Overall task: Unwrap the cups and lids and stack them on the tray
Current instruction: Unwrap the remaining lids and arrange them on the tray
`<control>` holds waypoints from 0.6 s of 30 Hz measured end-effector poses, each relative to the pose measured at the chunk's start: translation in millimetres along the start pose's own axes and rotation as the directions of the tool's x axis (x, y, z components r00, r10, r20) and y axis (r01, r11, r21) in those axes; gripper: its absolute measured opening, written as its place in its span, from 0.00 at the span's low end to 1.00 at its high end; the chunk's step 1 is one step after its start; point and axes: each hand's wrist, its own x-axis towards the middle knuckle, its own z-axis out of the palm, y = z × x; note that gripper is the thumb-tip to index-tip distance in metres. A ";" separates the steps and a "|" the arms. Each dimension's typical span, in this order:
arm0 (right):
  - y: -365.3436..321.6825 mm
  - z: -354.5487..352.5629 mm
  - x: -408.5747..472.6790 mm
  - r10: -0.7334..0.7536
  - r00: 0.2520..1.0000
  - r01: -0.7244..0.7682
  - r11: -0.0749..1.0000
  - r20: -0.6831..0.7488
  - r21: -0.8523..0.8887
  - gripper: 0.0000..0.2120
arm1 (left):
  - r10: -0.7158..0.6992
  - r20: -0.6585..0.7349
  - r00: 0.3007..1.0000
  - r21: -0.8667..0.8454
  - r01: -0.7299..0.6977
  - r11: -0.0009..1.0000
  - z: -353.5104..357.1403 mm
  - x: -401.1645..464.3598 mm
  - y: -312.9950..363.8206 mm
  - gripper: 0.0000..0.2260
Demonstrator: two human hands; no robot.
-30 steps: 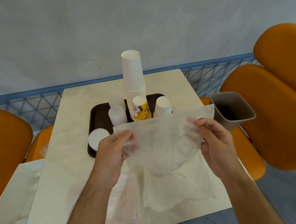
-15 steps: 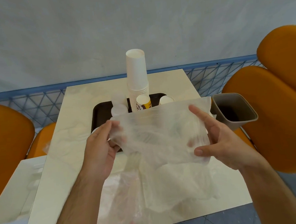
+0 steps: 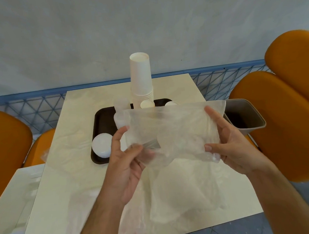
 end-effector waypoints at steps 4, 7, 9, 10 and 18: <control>-6.2 -13.7 -3.4 0.044 0.998 -0.039 0.996 0.052 -0.086 0.54 | 0.021 -0.120 0.993 0.093 -0.009 0.996 -5.1 5.4 13.3 0.15; -7.9 -12.0 -4.0 0.028 0.999 -0.030 0.995 -0.017 -0.092 0.40 | -0.005 -0.141 0.990 0.056 0.013 0.998 -3.4 2.4 15.5 0.13; -5.0 -7.5 -3.4 0.006 0.995 -0.012 0.998 -0.095 -0.057 0.30 | -0.022 -0.060 0.998 0.050 0.025 0.998 -0.1 -3.5 12.0 0.15; -3.0 -5.4 -3.1 -0.001 0.993 -0.006 0.998 -0.118 -0.055 0.26 | -0.025 -0.005 1.000 0.089 0.025 0.996 1.9 -7.9 8.9 0.19; 6.4 0.7 -5.2 0.018 0.994 -0.016 1.000 -0.106 0.022 0.33 | 0.105 0.012 0.994 0.715 -0.081 0.694 9.4 -9.2 -22.1 0.19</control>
